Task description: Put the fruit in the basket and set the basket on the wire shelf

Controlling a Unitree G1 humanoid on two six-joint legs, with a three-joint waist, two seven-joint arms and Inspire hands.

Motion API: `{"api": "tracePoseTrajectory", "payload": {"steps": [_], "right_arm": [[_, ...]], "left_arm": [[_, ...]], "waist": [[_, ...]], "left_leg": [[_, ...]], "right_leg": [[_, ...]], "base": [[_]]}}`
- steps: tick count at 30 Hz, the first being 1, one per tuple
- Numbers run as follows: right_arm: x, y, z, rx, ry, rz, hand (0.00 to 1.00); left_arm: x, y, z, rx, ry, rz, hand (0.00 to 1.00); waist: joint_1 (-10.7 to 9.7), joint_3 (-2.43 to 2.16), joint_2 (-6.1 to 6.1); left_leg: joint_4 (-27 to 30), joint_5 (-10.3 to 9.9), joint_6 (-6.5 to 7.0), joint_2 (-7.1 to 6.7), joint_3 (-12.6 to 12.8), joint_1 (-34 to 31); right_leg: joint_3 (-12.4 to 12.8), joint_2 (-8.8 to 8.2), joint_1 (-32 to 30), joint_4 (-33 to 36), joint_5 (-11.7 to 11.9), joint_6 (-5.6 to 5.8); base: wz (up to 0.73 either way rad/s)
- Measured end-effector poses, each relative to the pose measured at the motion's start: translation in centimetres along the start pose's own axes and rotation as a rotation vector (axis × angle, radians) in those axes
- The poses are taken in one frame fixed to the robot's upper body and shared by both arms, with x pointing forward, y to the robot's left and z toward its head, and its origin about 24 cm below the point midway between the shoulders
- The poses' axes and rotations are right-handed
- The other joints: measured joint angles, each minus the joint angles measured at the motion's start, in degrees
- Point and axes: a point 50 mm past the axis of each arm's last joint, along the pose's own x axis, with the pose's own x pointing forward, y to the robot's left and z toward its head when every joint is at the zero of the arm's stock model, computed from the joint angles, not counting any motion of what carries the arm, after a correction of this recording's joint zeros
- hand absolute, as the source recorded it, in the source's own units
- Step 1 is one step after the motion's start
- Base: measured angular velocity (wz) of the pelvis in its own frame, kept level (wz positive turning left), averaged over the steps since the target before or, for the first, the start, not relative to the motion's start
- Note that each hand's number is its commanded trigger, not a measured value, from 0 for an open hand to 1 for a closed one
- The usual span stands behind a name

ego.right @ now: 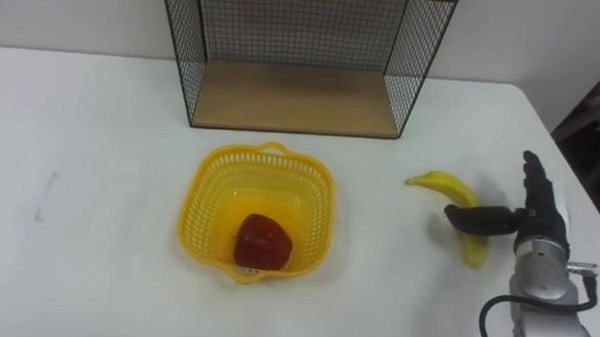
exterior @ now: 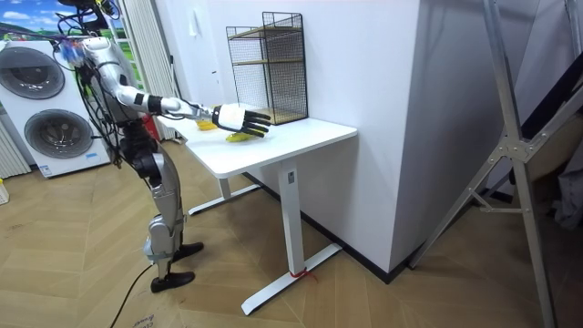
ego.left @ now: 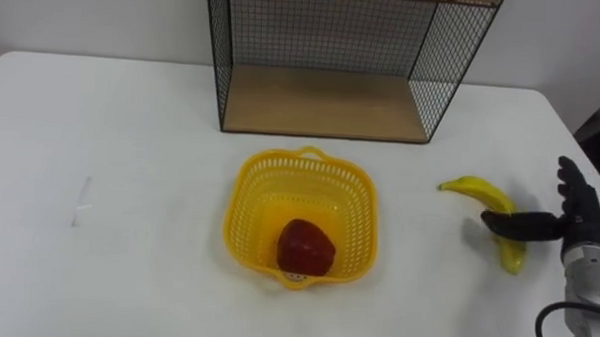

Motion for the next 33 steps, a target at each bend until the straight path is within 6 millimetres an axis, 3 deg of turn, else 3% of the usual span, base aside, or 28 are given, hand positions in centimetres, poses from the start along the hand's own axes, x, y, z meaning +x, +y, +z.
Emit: {"api": "tracePoseTrajectory", "payload": {"steps": [14, 16, 17, 24, 33], "right_arm": [[0.0, 0.4, -1.4, -0.170, 0.051, 0.147, 0.00], [0.1, 0.4, -1.4, -0.194, 0.058, 0.161, 0.62], [0.3, 0.3, -1.6, -0.200, 0.072, 0.168, 1.00], [0.4, -0.6, -3.0, -0.306, 0.136, 0.161, 1.00], [0.4, -1.7, -3.9, -0.514, 0.181, 0.106, 1.00]], "left_arm": [[0.1, 0.4, 0.4, 0.003, -0.011, -0.027, 0.00], [0.1, 0.4, 0.4, 0.004, -0.010, -0.029, 0.00], [0.1, 0.4, 0.5, 0.006, -0.010, -0.028, 0.00], [0.3, 0.9, 1.3, 0.009, -0.014, 0.012, 0.00], [0.4, 1.8, 1.7, 0.012, -0.021, 0.054, 0.00]], "waist": [[1.2, -0.30, -0.04], [1.3, -0.27, -0.12], [1.2, -0.25, -0.15], [1.7, -0.18, -0.37], [4.9, -0.39, -1.54]], "left_leg": [[0.3, 0.0, 0.02, 0.08, 0.1, 0.2], [0.5, 0.0, 0.02, 0.07, 0.0, 0.1], [0.9, -0.1, 0.09, 0.07, -0.2, 0.0], [3.1, -0.6, 0.03, -0.24, -2.4, -0.9], [4.6, -0.3, 0.01, -0.24, -3.1, -2.0]], "right_leg": [[-0.1, -0.01, 0.2, 0.1, 0.0, -0.01], [-0.2, 0.01, 0.2, 0.2, 0.0, -0.02], [-0.4, 0.03, 0.3, 0.2, 0.0, -0.03], [-2.4, 0.23, 1.2, 0.0, 0.0, 0.02], [-3.0, 0.72, 1.2, -0.9, -0.2, -0.13]], "base": [[0.00], [0.02], [0.08], [0.17], [0.05]]}}
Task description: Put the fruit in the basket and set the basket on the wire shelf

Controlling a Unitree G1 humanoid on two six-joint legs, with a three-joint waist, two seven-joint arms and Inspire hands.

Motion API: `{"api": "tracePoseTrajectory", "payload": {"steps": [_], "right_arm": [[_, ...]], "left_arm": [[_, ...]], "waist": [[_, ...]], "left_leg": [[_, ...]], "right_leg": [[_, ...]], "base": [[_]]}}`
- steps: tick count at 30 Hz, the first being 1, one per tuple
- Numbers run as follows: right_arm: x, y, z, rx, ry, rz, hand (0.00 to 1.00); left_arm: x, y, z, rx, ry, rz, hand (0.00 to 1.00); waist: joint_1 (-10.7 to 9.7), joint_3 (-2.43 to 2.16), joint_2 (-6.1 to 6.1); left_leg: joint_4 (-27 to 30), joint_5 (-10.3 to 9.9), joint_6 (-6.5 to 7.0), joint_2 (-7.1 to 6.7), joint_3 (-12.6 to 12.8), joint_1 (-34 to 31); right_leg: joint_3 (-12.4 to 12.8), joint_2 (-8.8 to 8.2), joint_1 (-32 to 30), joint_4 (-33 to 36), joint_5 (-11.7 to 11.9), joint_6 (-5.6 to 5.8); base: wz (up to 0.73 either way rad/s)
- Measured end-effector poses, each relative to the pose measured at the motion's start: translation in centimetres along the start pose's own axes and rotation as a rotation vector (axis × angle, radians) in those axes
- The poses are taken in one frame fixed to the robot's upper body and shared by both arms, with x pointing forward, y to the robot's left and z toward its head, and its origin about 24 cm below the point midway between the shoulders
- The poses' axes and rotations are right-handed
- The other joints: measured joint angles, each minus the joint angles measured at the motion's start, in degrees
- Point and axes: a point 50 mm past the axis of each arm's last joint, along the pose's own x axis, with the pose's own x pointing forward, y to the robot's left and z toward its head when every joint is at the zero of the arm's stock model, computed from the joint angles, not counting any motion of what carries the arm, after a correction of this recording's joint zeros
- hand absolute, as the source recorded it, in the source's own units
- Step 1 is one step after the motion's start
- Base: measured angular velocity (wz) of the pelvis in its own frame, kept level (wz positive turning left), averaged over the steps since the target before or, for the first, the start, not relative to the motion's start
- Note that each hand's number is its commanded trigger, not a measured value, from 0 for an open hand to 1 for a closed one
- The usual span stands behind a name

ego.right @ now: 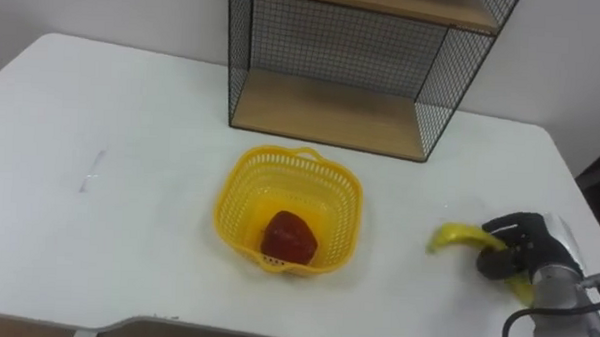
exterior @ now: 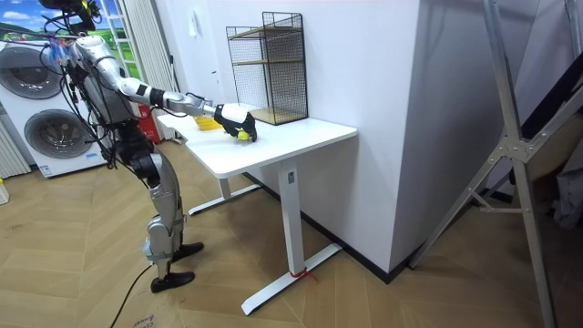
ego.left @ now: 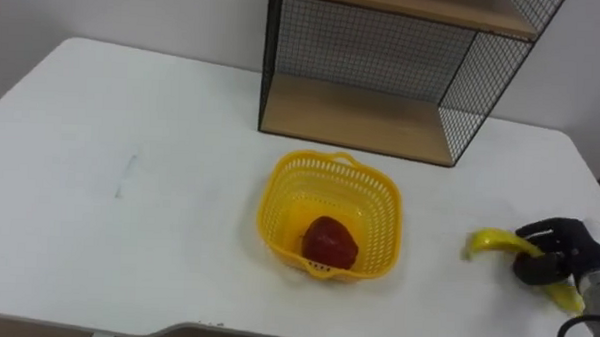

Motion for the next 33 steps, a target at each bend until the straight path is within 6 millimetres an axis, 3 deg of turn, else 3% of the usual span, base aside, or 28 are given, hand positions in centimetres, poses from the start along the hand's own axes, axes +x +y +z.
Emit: {"api": "tracePoseTrajectory", "payload": {"steps": [12, 18, 21, 22, 26, 30, 33], "right_arm": [[-0.2, -0.1, 0.1, -0.027, -0.001, -0.003, 1.00], [-0.3, 0.0, 1.6, 0.040, -0.028, -0.012, 1.00], [-1.0, -0.1, 3.5, 0.039, -0.124, 0.001, 1.00], [-1.5, -0.1, 4.4, 0.037, -0.170, 0.006, 1.00], [-3.4, 0.5, 7.1, 0.066, -0.323, 0.026, 1.00], [-4.8, -0.2, 9.6, 0.116, -0.453, 0.026, 1.00], [-6.0, -1.0, 11.4, 0.170, -0.558, 0.020, 1.00]], "left_arm": [[0.1, 0.3, 0.9, 0.023, -0.024, 0.015, 0.00], [0.1, -0.2, 0.9, 0.055, -0.022, 0.006, 0.00], [0.0, -0.6, 0.9, 0.065, -0.025, -0.006, 0.00], [0.0, -0.7, 1.1, 0.063, -0.031, -0.009, 0.00], [0.0, -0.8, 1.1, 0.065, -0.042, -0.021, 0.00], [0.0, -0.7, 0.8, 0.046, -0.044, -0.023, 0.00], [0.0, -0.7, 0.6, 0.046, -0.040, -0.024, 0.00]], "waist": [[0.1, 0.02, 0.18], [-0.2, 0.05, 0.74], [-0.2, 0.27, 1.69], [-0.5, 0.64, 2.16], [-1.7, 0.49, 3.20], [-2.0, 0.40, 3.11], [-2.0, 0.46, 2.15]], "left_leg": [[0.1, -0.8, -0.31, 0.20, 0.3, -0.1], [-0.3, -0.9, -0.24, 0.40, 1.3, 0.5], [-0.8, -0.7, 0.00, 0.90, 2.7, 0.2], [-1.0, -0.7, 0.00, 0.91, 2.9, 0.2], [-2.2, -0.5, -0.03, 0.74, 3.4, 0.4], [-4.0, -0.1, -0.14, 0.59, 4.0, 1.6], [-4.8, -0.1, -0.32, 0.70, 4.0, 2.3]], "right_leg": [[0.5, 0.08, 0.0, 0.1, 0.0, -0.02], [1.7, 0.10, -0.1, 0.0, -0.1, 0.03], [3.1, 0.22, -1.0, 0.0, 0.2, -0.10], [3.2, 0.20, -1.1, 0.0, 0.2, -0.13], [3.3, -0.08, -1.4, 0.0, 0.2, -0.09], [3.6, -0.35, -1.2, 0.0, 0.2, -0.07], [4.1, -0.25, -0.9, 0.1, 0.2, -0.08]], "base": [[-0.02], [-0.09], [-0.24], [-0.08], [-0.04], [-0.05], [0.00]]}}
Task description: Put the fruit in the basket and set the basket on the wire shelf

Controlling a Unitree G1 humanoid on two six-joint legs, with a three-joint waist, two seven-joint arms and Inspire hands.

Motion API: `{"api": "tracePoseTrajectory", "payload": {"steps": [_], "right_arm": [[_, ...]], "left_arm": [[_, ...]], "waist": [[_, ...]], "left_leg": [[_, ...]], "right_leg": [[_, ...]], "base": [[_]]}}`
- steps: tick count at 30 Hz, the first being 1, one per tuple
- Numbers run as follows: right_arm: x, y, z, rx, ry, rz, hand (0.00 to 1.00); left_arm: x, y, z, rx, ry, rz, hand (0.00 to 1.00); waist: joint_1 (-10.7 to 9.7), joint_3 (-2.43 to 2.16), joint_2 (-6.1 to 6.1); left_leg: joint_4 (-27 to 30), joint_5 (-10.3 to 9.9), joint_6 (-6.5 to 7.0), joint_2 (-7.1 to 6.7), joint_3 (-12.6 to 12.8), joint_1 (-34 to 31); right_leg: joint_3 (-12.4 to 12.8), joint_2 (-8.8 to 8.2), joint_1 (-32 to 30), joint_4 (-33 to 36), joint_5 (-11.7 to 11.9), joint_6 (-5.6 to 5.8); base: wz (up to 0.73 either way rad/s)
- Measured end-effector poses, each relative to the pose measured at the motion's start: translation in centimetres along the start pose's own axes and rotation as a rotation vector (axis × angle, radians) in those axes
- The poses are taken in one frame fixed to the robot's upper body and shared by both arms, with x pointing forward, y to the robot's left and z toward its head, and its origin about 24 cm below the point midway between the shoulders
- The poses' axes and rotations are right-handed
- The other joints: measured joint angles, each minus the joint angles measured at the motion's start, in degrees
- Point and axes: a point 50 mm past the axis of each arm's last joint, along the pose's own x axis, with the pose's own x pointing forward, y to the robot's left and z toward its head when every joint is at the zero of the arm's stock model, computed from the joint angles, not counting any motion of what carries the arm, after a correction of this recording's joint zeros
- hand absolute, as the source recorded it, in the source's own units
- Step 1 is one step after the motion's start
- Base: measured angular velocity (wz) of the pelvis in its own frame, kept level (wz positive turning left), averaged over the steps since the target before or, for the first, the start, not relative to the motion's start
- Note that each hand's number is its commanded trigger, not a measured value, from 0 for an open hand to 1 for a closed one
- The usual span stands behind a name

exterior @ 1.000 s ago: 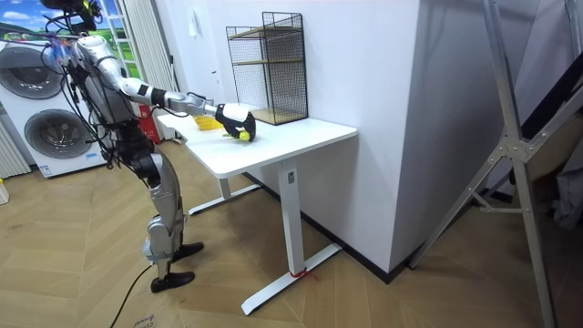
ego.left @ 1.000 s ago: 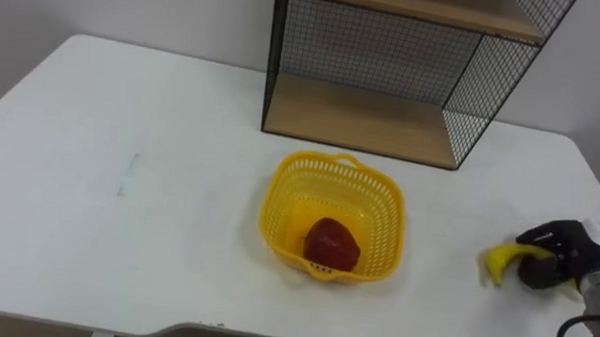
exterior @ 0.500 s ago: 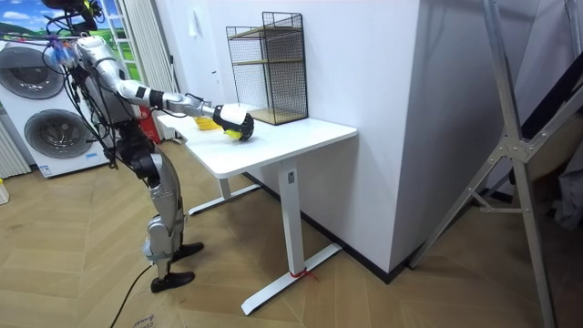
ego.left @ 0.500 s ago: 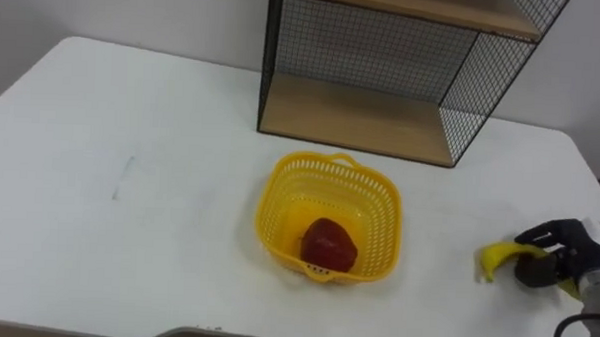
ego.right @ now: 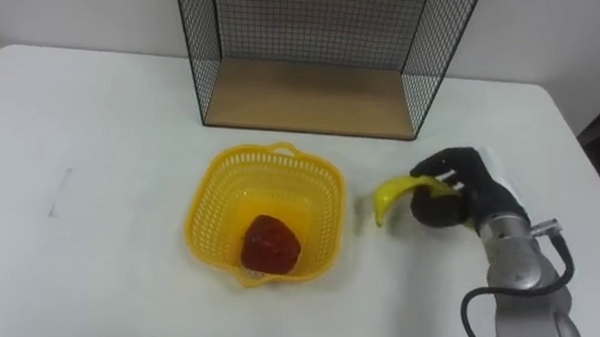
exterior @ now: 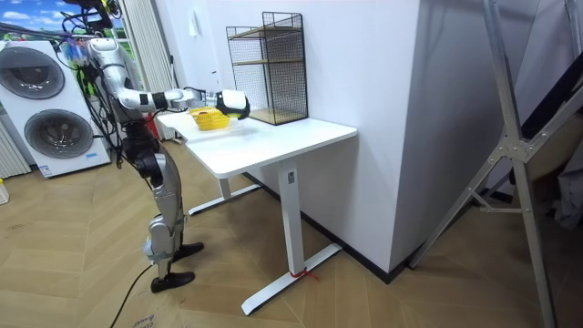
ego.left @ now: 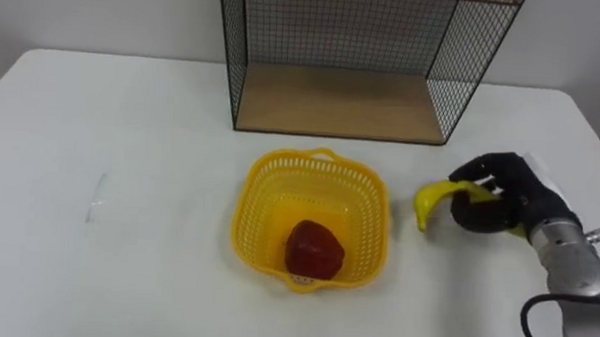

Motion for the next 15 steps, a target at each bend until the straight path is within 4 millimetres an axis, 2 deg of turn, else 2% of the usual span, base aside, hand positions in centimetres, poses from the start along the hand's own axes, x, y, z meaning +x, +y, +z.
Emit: {"api": "tracePoseTrajectory", "payload": {"steps": [2, 4, 7, 10, 12, 15], "right_arm": [[-0.2, -0.3, 1.8, 0.031, -0.086, -0.008, 1.00], [-0.4, -0.7, 3.1, 0.048, -0.146, -0.019, 1.00], [-0.9, -1.2, 5.3, 0.033, -0.249, -0.044, 1.00], [-1.2, -1.5, 6.3, 0.028, -0.303, -0.055, 1.00], [-1.4, -1.5, 6.8, 0.028, -0.326, -0.054, 1.00], [-1.7, -1.7, 7.6, 0.023, -0.364, -0.055, 1.00]], "left_arm": [[0.0, -0.3, -0.2, 0.001, 0.004, -0.008, 0.00], [0.0, -0.6, -0.3, -0.001, 0.009, -0.017, 0.00], [-0.1, -1.0, -0.4, -0.003, 0.013, -0.028, 0.00], [-0.1, -1.1, -0.5, -0.003, 0.014, -0.030, 0.00], [-0.1, -1.1, -0.6, -0.003, 0.016, -0.032, 0.00], [-0.2, -1.2, -0.7, -0.003, 0.014, -0.040, 0.00]], "waist": [[0.0, -0.02, -0.59], [0.0, -0.06, -0.66], [0.0, 0.22, -0.23], [0.1, 0.24, -0.05], [0.1, 0.20, 0.15], [0.1, -0.28, 0.51]], "left_leg": [[0.0, 0.0, -0.06, 0.09, 0.0, -0.1], [0.1, -0.1, -0.10, 0.08, 0.0, -0.2], [0.2, -0.3, -0.07, 0.08, 0.0, -0.2], [0.1, -0.3, -0.07, 0.13, -0.1, -0.3], [0.3, -0.3, -0.09, 0.13, -0.2, -0.4], [0.6, -0.3, -0.09, 0.17, -0.3, -1.2]], "right_leg": [[0.5, 0.11, -0.1, 0.0, 0.0, -0.01], [0.5, 0.08, -0.2, 0.0, 0.0, -0.02], [0.5, 0.08, -0.1, 0.0, 0.0, -0.03], [0.5, 0.14, -0.1, 0.0, 0.0, -0.03], [0.6, 0.16, -0.2, 0.1, 0.0, -0.03], [0.5, 0.22, -0.9, 0.2, 0.1, -0.10]], "base": [[0.00], [0.00], [0.00], [0.00], [0.00], [0.00]]}}
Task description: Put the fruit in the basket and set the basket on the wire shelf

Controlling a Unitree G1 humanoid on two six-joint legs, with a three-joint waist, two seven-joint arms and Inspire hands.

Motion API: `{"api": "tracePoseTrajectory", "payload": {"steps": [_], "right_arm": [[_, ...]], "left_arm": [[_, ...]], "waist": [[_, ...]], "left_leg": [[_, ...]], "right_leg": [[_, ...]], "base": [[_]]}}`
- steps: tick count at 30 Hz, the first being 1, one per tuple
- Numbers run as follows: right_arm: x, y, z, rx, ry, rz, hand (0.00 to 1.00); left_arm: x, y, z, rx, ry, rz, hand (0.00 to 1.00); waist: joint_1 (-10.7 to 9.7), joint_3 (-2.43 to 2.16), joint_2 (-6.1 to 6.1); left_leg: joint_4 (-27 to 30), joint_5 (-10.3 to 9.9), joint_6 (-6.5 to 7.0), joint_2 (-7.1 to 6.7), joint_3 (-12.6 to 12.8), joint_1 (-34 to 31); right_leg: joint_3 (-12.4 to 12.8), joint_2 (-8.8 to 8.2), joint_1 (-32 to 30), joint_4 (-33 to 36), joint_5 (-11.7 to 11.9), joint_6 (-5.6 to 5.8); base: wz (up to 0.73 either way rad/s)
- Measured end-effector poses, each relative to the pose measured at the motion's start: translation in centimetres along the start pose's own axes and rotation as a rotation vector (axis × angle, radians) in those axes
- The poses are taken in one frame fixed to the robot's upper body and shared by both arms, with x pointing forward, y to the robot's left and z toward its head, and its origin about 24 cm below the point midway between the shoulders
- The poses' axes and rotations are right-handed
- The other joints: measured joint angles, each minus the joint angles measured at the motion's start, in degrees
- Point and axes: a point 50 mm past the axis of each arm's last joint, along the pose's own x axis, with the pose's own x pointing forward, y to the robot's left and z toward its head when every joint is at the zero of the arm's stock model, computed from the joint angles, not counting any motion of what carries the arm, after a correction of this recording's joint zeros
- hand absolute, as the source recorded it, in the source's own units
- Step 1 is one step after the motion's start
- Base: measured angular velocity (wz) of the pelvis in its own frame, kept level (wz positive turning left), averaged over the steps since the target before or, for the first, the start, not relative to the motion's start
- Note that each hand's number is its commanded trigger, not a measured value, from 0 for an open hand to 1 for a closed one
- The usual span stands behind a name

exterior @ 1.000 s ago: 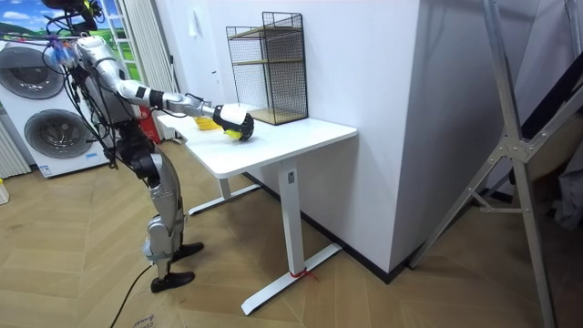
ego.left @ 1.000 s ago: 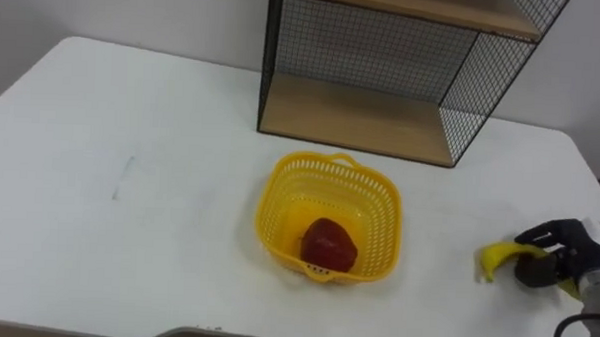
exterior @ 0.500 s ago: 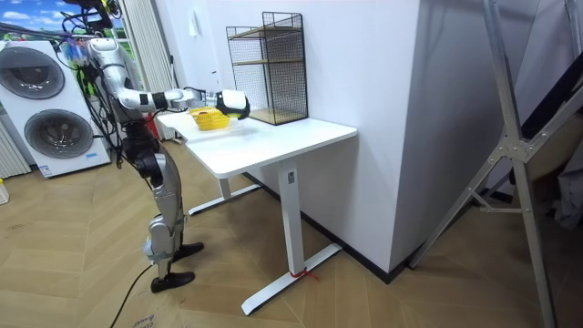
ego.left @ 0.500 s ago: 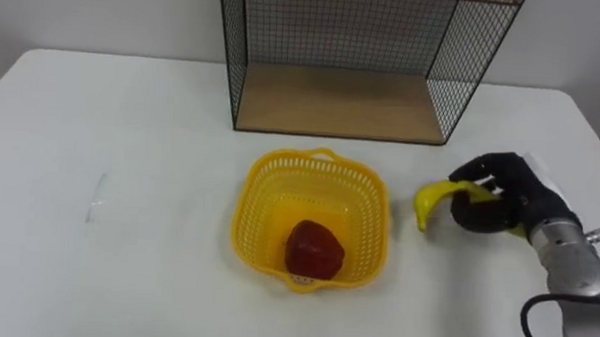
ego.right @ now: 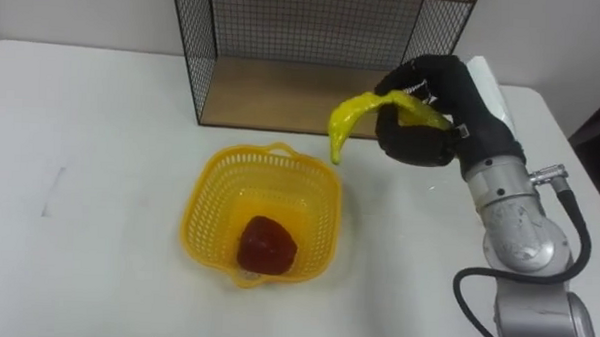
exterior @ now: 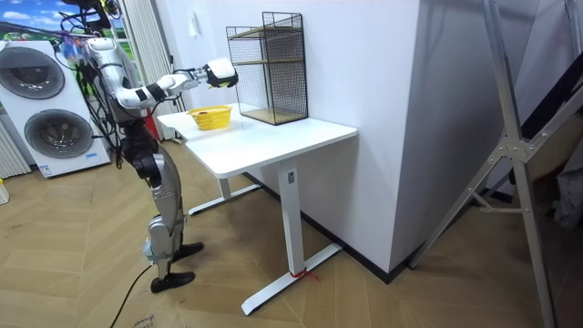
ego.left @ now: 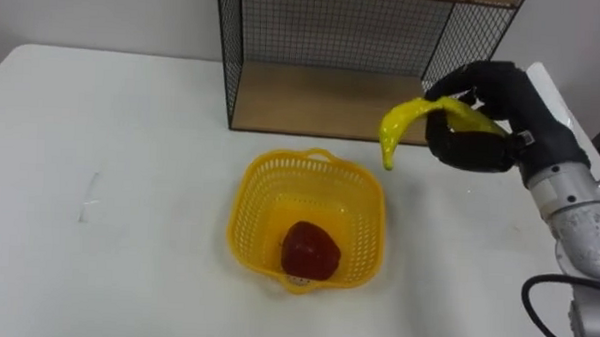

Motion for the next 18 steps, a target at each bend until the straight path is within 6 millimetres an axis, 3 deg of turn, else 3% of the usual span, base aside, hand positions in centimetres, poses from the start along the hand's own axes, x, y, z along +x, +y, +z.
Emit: {"api": "tracePoseTrajectory", "payload": {"steps": [6, 11, 18], "right_arm": [[0.0, 1.3, 1.7, 0.014, -0.077, 0.115, 1.00], [0.0, 3.7, 2.2, 0.007, -0.095, 0.238, 1.00], [-0.3, 6.7, 2.6, -0.061, -0.089, 0.405, 1.00]], "left_arm": [[0.0, -0.1, -0.1, 0.001, 0.005, -0.020, 0.00], [0.2, -0.1, 0.8, 0.040, -0.014, -0.023, 0.00], [0.3, -0.6, 2.0, 0.085, -0.046, -0.038, 0.00]], "waist": [[0.4, -0.09, -0.38], [1.8, 0.35, -0.83], [2.8, 0.52, -0.54]], "left_leg": [[0.0, 0.1, -0.05, 0.20, 0.3, 0.2], [0.6, 0.1, 0.02, 0.23, 0.1, -0.1], [1.3, 0.1, 0.19, 0.20, -0.2, -1.5]], "right_leg": [[0.1, 0.05, -0.3, 0.8, 0.0, -0.06], [0.0, 0.09, -0.3, 0.8, 0.1, -0.19], [-0.1, 0.10, -1.3, 1.0, 0.2, -0.19]], "base": [[-0.02], [0.02], [0.03]]}}
